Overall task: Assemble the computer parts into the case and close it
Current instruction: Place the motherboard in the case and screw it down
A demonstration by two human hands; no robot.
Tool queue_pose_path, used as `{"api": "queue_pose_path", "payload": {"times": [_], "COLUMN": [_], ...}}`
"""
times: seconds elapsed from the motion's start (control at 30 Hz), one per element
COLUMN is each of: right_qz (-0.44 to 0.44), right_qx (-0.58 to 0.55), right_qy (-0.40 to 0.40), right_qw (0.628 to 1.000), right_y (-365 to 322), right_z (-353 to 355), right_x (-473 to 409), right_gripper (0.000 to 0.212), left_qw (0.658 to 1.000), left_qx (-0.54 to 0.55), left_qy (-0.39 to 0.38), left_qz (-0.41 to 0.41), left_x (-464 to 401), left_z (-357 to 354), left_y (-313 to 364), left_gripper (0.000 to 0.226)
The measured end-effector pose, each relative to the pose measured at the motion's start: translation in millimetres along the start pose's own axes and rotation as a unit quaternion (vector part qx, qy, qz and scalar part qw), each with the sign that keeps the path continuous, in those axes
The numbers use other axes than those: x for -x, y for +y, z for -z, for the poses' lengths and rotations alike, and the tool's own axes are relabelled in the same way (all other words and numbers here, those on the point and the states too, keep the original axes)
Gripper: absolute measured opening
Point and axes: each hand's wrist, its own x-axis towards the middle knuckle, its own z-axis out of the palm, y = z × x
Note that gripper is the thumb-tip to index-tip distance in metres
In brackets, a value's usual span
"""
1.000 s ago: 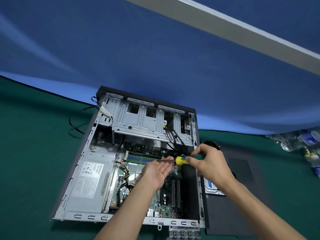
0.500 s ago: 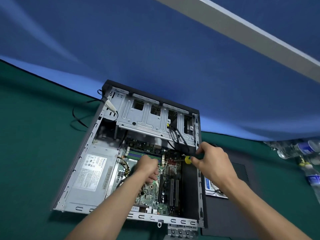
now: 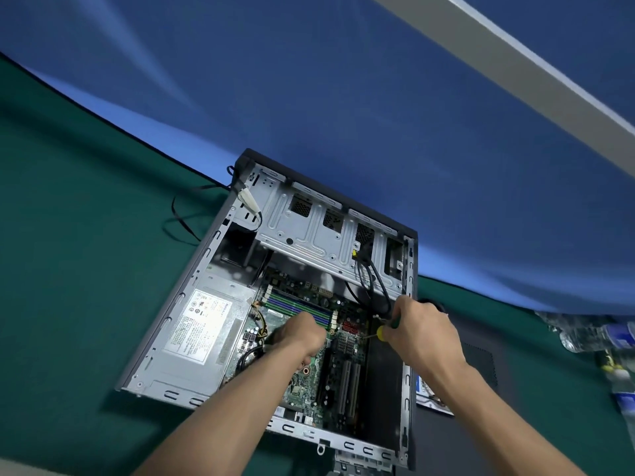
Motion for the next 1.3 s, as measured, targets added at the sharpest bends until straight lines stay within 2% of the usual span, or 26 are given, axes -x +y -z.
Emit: {"api": "queue_pose_path", "payload": {"times": [0.6, 0.73, 0.9, 0.97, 1.07, 1.13, 1.2, 1.3], "right_qz": [0.0, -0.001, -0.024, -0.031, -0.041, -0.032, 0.005, 0.026], "right_qx": [-0.006, 0.008, 0.063, 0.0, -0.164, -0.203, -0.136, -0.001], "right_qy": [0.0, 0.026, 0.044, -0.007, -0.124, -0.121, -0.072, -0.008], "right_qw": [1.0, 1.0, 0.997, 0.999, 0.978, 0.971, 0.988, 1.0], "right_y": [1, 1, -3, -7, -12, -14, -16, -22], "right_z": [-11, -11, -11, -5, 5, 3, -2, -1], "right_x": [-7, -9, -12, -19, -24, -21, -19, -18], "right_gripper": [0.015, 0.013, 0.03, 0.023, 0.037, 0.029, 0.016, 0.01], "left_qw": [1.0, 1.0, 1.0, 1.0, 1.0, 1.0, 1.0, 1.0], "left_qx": [-0.002, -0.007, -0.011, -0.014, -0.024, -0.018, -0.007, 0.001], "left_qy": [-0.014, -0.011, -0.006, -0.002, 0.004, 0.004, 0.006, 0.012], "left_qz": [-0.005, -0.006, 0.003, 0.003, 0.002, 0.002, 0.004, 0.003], "left_x": [4, 4, 2, 1, -1, -3, -5, -6], "left_z": [0, 1, 0, 0, -1, -2, -2, -1], "left_y": [1, 3, 1, 2, 2, 2, 1, 0], "left_gripper": [0.024, 0.026, 0.025, 0.024, 0.022, 0.021, 0.021, 0.021]}}
